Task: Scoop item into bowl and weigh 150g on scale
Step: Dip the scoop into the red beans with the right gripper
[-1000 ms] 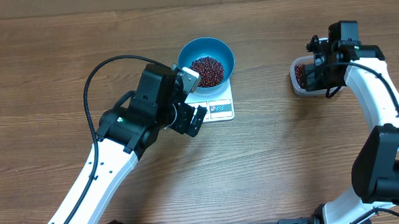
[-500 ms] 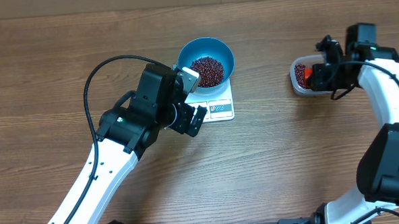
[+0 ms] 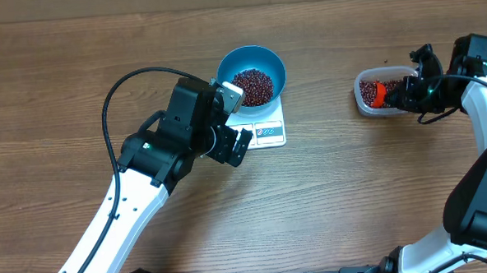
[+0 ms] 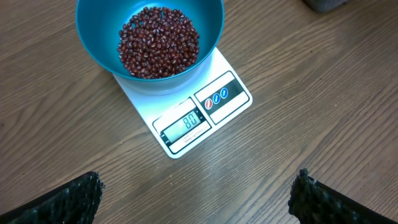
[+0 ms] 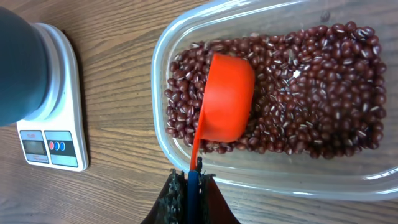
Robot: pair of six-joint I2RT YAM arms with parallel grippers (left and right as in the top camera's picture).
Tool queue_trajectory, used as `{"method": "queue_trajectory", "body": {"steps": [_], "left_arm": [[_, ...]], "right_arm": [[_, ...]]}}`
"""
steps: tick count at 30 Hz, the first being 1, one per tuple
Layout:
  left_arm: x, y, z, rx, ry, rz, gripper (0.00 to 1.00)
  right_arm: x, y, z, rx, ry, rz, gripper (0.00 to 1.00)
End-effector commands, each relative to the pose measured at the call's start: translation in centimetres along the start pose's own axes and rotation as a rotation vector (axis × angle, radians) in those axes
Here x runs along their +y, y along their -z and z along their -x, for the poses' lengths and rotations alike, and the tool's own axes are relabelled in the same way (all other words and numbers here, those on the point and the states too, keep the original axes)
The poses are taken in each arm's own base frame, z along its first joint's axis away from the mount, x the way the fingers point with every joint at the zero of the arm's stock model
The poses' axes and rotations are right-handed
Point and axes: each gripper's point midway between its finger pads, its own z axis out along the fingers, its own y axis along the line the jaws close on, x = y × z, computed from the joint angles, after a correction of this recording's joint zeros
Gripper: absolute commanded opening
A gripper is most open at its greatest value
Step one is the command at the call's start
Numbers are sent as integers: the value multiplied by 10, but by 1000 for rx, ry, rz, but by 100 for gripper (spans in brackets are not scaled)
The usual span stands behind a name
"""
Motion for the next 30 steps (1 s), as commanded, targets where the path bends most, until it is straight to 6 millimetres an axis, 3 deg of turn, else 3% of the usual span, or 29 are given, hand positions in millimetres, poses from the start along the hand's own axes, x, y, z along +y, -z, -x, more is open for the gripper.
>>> {"method": "queue_trajectory", "body": {"steps": [1,8,20,30], "left_arm": [[-1,3,2,-11,-17,-7,100],[-1,3,2,-11,-17,-7,100],[-1,3,2,-11,-17,-7,100],[-1,3,2,-11,-17,-7,100]], "right_arm": [[-2,-4,-4,-3,-24,42,4],[-9,-1,-7,-16,-59,60,4],[-30,30,2,-137,-194,198,4],[-27,52,6,-211,-253,346,4]]}}
